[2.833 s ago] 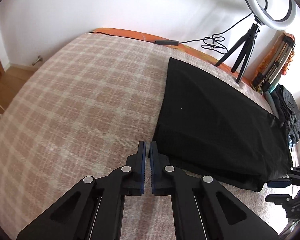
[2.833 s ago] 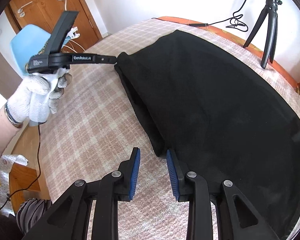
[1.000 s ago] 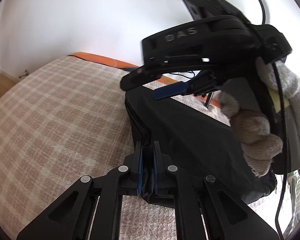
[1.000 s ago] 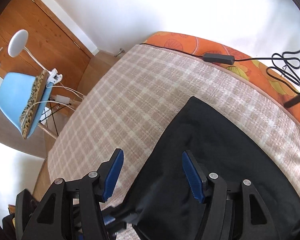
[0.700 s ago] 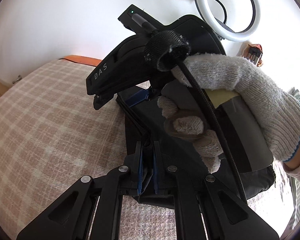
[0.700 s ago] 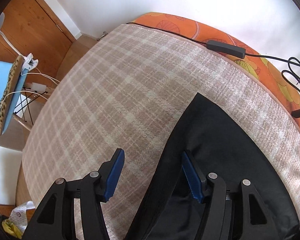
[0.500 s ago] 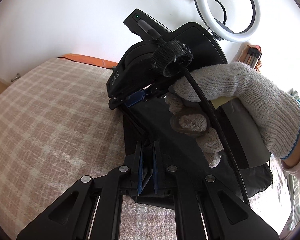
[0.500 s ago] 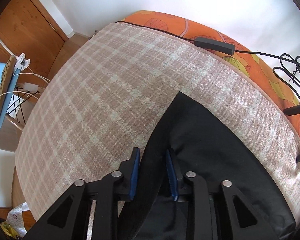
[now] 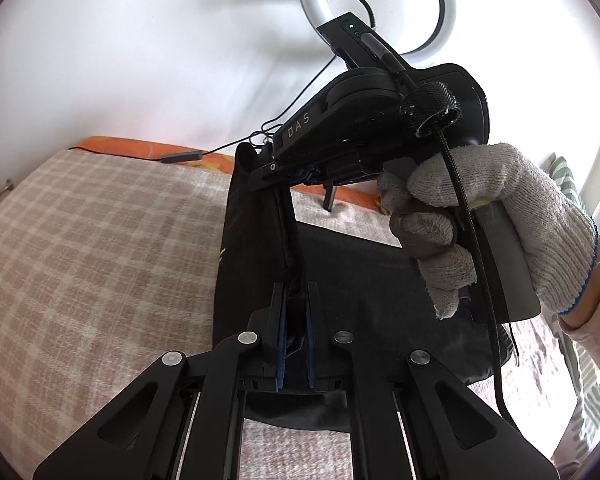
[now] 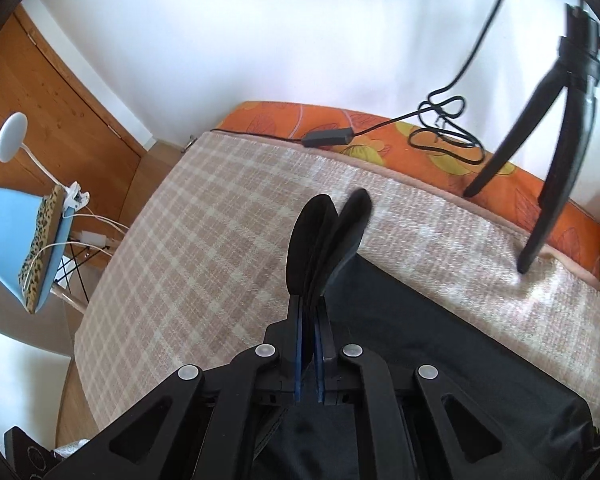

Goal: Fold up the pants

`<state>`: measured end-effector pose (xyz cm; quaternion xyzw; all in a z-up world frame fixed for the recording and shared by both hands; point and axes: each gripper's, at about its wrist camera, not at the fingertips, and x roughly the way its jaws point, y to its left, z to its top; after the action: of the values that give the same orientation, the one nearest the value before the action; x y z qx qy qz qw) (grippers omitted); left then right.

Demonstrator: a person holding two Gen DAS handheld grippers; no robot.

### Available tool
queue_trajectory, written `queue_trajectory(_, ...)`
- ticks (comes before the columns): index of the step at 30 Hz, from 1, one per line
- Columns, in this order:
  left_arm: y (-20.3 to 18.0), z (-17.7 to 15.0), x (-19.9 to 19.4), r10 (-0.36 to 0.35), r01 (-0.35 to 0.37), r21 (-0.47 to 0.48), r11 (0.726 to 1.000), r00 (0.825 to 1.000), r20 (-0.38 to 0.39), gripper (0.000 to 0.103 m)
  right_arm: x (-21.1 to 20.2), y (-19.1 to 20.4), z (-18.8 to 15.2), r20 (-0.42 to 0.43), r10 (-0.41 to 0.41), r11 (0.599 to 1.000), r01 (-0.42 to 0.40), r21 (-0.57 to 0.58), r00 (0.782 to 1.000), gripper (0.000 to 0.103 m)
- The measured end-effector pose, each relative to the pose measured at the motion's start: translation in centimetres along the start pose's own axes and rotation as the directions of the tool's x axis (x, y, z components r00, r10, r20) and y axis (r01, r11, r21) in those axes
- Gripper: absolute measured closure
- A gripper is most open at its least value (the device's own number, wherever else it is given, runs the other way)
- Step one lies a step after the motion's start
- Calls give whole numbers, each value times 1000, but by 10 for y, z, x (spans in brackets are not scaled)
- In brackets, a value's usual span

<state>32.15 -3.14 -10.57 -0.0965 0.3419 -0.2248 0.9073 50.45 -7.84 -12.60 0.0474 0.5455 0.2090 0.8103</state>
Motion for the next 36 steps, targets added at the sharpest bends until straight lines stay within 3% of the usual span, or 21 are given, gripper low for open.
queue_trajectory(11,-90,-2,20,-121,129,117,985,990,-76,97,-76,-89,-44,91,-2,995,-7,104,996,101)
queue_trajectory(21,-181,-22,48,-241,282,201,938,949,-205,97,-125,-182,-109,128,-48,972,17,236,991,101)
queue_trajectory(24,-205,-32,56,-245,298,230,927,941,-232,97,-127,-206,-131,118,-72,959,37,280,990,101)
queue_trajectory(30,-229,-50,71,-257,341,242,908,912,-319,97,-130,-243,-158,114,-82,942,40,334,990,101)
queue_trajectory(33,-227,-51,72,-267,364,237,901,895,-358,88,-129,-253,-164,108,-111,939,69,337,988,102)
queue_trajectory(36,-212,-43,54,-256,349,246,904,903,-344,81,-128,-264,-170,116,-93,933,46,356,989,102)
